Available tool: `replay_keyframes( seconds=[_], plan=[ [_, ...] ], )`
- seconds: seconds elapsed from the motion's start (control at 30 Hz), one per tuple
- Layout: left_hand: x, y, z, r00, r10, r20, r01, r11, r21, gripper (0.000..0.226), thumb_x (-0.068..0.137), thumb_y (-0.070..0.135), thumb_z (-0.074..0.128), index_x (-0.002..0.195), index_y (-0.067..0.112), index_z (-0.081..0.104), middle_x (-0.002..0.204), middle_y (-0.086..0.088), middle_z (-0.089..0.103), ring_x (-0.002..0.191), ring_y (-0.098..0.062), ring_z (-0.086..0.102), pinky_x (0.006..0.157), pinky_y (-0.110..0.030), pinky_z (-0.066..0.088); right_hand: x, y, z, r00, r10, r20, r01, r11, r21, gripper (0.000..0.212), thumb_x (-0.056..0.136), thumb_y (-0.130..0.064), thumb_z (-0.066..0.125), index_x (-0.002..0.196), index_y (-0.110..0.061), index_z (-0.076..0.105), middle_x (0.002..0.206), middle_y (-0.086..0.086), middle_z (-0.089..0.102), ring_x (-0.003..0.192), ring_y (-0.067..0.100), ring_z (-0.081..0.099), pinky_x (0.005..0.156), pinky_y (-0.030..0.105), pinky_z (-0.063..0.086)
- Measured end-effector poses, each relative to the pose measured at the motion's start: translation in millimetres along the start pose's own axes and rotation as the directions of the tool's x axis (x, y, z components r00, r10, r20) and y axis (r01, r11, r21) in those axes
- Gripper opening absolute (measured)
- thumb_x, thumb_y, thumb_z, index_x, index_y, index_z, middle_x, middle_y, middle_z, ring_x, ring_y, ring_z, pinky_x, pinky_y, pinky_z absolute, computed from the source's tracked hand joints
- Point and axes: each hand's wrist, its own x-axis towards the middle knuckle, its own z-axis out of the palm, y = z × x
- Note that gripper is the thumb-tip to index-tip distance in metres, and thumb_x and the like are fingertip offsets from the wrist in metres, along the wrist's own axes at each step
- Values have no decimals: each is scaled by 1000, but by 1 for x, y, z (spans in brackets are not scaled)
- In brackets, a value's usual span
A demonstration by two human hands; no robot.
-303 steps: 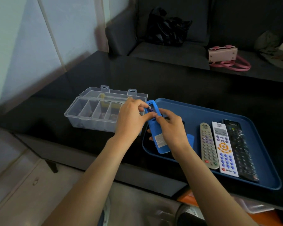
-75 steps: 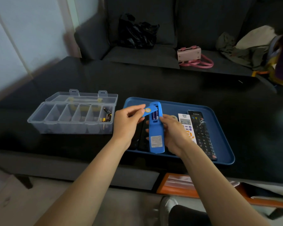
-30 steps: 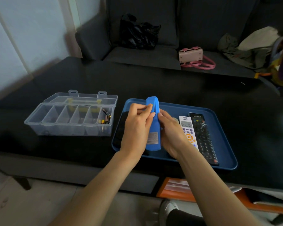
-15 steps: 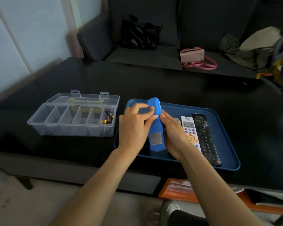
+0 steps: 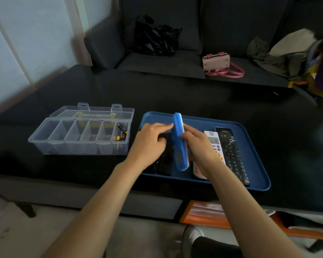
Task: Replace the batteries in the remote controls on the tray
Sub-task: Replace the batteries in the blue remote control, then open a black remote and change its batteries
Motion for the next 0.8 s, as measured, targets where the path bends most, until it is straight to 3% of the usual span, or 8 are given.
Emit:
replay_keyframes(
  seconds=[0.07, 0.13, 0.27, 0.37, 0.53, 0.7, 0.8],
  plan=[
    [0, -5, -2, 999, -36, -19, 37, 998, 40, 47, 89, 2, 46, 131, 23, 53, 129, 2, 56, 117, -18, 44, 100, -31, 36, 5, 6, -4, 994, -85, -71, 58, 947, -317, 44, 96, -15, 47, 139, -25, 46, 88, 13, 67, 79, 24, 65, 65, 36, 53],
    [-2, -8, -2, 999, -49, -9, 50, 989, 138, 44, 90, 6, 46, 131, 22, 52, 130, 1, 55, 118, -20, 43, 100, -37, 38, 9, 15, -6, 981, -173, -90, 83, 788, -610, 53, 94, -23, 51, 145, -26, 37, 93, 8, 62, 84, 21, 60, 65, 29, 42],
    [-6, -12, 4, 996, -8, 88, -25, 932, 362, 45, 91, 13, 45, 134, 25, 48, 136, 6, 50, 125, -18, 40, 98, -39, 35, 7, 22, 1, 972, -203, -114, -4, 474, -880, 49, 92, -30, 50, 140, -22, 42, 119, 14, 50, 109, 32, 51, 73, 34, 38],
    [-8, -17, 10, 983, 5, 181, -89, 885, 458, 47, 92, 16, 43, 138, 28, 42, 145, 8, 40, 134, -13, 30, 105, -38, 28, 5, 24, 9, 969, -226, -104, -32, 300, -953, 36, 93, -30, 49, 124, -13, 53, 123, 13, 45, 119, 29, 43, 71, 32, 35],
    [-10, -21, 11, 966, -67, 251, -64, 875, 480, 48, 94, 14, 40, 140, 29, 38, 149, 6, 34, 138, -14, 25, 111, -40, 21, 7, 26, 17, 974, -188, -123, -87, 189, -978, 33, 96, -29, 50, 118, -6, 58, 132, 14, 39, 126, 28, 36, 75, 33, 40],
    [-10, -23, 5, 960, -106, 261, -30, 882, 470, 48, 95, 11, 38, 140, 27, 38, 150, 5, 32, 137, -16, 27, 109, -40, 25, 7, 27, 21, 972, -185, -147, -125, 126, -984, 29, 95, -25, 54, 117, -7, 59, 134, 17, 39, 126, 31, 36, 84, 36, 43],
    [-11, -25, 3, 960, -107, 259, -26, 886, 463, 49, 94, 10, 39, 140, 25, 38, 151, 4, 31, 138, -16, 26, 108, -39, 25, 10, 27, 25, 966, -254, -44, 9, 203, -979, 28, 95, -22, 51, 119, -6, 56, 130, 16, 42, 122, 30, 39, 79, 33, 42]
  ],
)
